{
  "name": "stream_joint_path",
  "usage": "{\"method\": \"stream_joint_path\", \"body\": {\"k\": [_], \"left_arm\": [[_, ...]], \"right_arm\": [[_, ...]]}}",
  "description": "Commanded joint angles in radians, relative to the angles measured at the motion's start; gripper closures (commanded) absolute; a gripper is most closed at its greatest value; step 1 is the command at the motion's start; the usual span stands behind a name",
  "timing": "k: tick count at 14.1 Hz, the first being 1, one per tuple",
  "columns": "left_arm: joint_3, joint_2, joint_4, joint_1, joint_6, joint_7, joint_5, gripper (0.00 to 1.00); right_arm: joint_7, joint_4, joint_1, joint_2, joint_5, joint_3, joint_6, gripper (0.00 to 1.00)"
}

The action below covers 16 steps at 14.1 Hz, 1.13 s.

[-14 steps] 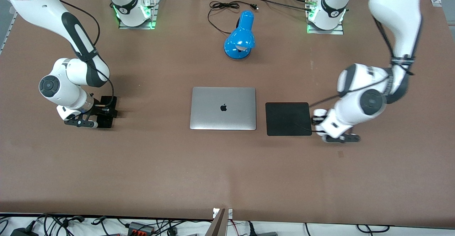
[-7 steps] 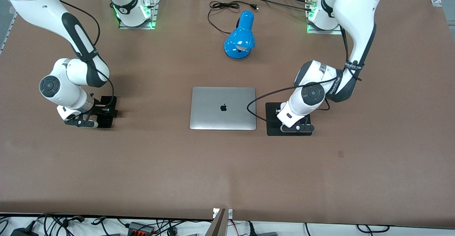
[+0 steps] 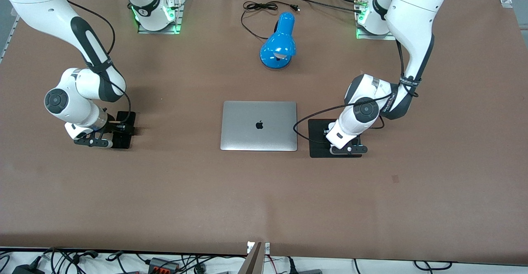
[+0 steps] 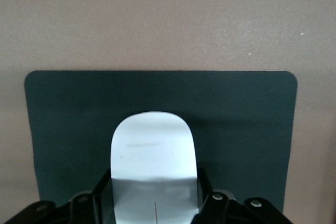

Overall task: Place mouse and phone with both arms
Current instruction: 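Carry the white mouse with the left gripper onto the black mouse pad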

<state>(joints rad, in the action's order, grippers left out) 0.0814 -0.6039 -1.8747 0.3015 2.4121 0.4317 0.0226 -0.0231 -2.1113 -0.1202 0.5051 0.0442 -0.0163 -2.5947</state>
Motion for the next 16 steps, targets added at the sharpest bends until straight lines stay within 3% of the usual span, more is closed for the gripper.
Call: {"method": "stream_joint_path", "body": {"k": [1,2,4,6,9,12,16], "left_arm": [[0.0,0.007,-0.011,-0.002,0.015,0.007,0.025,0.0],[0.0,0.007,-0.009,-0.002,0.013,0.006,0.025,0.0],[-0.002,0.013,-0.003,-0.005,0.005,0.004,0.025,0.0],[-0.003,0.041,0.002,-0.007,0.001,0.002,0.025,0.0],[-0.006,0.118,0.041,-0.021,-0.075,-0.011,0.025,0.0],[-0.006,0.127,0.25,-0.047,-0.418,-0.085,0.025,0.0],[-0.006,0.174,0.414,-0.051,-0.663,-0.091,0.025,0.0]], "right_arm": [[0.017,-0.012,-0.006,-0.003,0.008,-0.002,-0.018,0.0],[0.018,-0.012,-0.006,-0.003,0.008,-0.002,-0.016,0.14],[0.019,-0.01,-0.004,-0.003,0.008,-0.002,-0.013,0.56],[0.019,-0.01,-0.004,-0.003,0.008,-0.002,-0.012,0.78],[0.019,-0.01,-0.003,-0.003,0.008,-0.002,-0.01,0.85],[0.019,-0.009,0.008,-0.043,0.008,-0.002,-0.004,0.89],[0.005,0.008,0.062,-0.131,0.01,-0.017,0.111,0.89]]}}
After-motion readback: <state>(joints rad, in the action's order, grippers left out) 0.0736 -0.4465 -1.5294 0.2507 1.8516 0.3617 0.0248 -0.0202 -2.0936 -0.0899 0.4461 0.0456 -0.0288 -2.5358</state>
